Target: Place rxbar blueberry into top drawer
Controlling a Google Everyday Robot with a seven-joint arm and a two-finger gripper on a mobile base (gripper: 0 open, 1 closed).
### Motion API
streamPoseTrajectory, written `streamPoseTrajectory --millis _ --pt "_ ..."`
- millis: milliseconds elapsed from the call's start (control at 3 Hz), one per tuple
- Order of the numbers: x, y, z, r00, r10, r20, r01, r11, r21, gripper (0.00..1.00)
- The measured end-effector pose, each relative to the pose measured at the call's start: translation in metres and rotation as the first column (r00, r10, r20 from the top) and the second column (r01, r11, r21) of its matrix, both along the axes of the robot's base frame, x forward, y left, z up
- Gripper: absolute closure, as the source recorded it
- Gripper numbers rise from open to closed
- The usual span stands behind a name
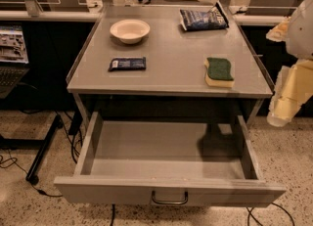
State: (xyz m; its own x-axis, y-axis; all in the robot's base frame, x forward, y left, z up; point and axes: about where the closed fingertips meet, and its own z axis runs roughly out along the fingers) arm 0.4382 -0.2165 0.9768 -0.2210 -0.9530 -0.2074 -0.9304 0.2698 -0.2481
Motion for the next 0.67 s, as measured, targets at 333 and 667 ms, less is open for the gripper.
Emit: streamPoseTrajectory --millis 333,667 --pt "0.0 0.001 0.002 0.9999 0.002 0.013 -0.002 1.0 0.007 0.0" --pt "0.014 0.007 0.0 0.9977 0.021 0.064 -0.027 0.995 0.101 0.0"
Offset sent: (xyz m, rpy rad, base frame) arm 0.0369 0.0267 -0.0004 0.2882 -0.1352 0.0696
